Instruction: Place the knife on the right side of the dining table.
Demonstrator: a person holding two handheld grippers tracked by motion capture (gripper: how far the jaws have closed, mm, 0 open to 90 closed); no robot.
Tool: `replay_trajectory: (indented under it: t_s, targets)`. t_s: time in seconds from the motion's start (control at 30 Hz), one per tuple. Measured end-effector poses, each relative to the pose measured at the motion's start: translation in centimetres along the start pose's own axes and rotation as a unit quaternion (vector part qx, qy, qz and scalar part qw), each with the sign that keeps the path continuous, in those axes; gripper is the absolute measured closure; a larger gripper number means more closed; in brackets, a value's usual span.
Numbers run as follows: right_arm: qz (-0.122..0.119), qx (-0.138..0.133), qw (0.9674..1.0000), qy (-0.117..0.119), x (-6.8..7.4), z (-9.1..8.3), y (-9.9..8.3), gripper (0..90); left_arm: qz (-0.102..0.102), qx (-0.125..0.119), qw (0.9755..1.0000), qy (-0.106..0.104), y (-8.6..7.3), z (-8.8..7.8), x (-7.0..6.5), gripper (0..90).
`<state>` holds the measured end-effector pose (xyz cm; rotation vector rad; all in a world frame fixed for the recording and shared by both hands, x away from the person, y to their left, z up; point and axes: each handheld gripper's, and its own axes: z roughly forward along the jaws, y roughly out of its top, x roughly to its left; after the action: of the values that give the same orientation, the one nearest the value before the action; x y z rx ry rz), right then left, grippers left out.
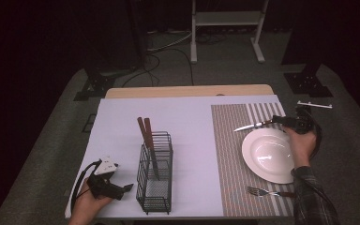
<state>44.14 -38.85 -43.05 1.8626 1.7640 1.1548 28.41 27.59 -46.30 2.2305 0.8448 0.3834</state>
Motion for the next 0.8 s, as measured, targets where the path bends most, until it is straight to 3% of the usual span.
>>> replay_trajectory:
  t_s: [0.37,0.8]
  targets:
    - [0.015,0.043,0.9989,-0.013,-0.1,0.7,0.2,30.3,0.0,0.0,1.0,0.0,0.0,0.0,0.0,0.0]
    - [0.007,0.071,0.9969,-0.033,0.2,1.3,0.3,24.6,0.0,0.0,1.0,0.0,0.0,0.0,0.0,0.0]
